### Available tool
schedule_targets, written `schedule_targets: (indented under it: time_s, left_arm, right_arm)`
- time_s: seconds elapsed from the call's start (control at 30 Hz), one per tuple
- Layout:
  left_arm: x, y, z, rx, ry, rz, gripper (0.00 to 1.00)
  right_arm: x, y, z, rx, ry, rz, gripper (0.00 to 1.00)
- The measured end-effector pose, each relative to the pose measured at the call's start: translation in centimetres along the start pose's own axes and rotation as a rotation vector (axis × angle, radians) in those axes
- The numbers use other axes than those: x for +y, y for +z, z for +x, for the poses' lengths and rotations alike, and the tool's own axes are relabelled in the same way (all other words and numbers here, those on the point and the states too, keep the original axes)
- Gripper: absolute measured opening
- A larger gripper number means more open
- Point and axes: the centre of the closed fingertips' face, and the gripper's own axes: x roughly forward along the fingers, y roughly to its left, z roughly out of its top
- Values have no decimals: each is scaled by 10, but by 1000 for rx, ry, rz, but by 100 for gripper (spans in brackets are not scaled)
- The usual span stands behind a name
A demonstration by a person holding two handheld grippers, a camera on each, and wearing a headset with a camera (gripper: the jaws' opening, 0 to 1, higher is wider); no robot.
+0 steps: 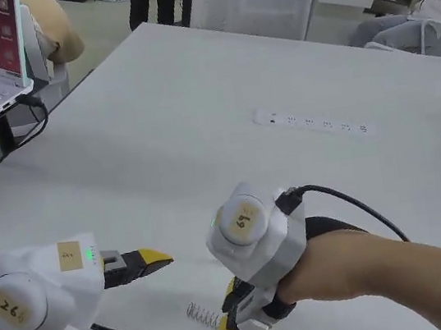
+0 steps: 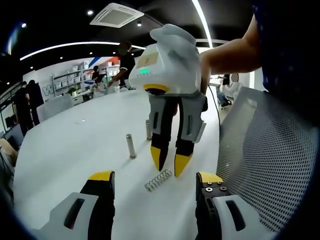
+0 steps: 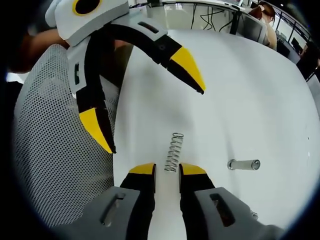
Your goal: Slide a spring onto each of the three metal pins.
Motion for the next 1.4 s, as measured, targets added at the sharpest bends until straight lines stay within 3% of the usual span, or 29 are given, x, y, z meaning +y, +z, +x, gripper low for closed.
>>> schedule_targets:
  time_s: [0.4, 0.73, 1.1, 1.4]
  left_arm:
    - [2, 0, -2, -9, 9, -8, 61]
    - [1, -1, -3, -1, 4, -2, 59]
    - [-4, -5, 3, 14, -29, 16, 51]
    - [-11, -3, 7, 21, -78, 64, 42]
  right_arm:
    - [-2, -5, 9, 51, -46, -65, 11]
    - [-5, -5, 5, 42, -53, -75, 9]
    - [1, -7, -14, 25, -40, -61, 8]
    - [14, 12, -46, -21, -10, -76, 8]
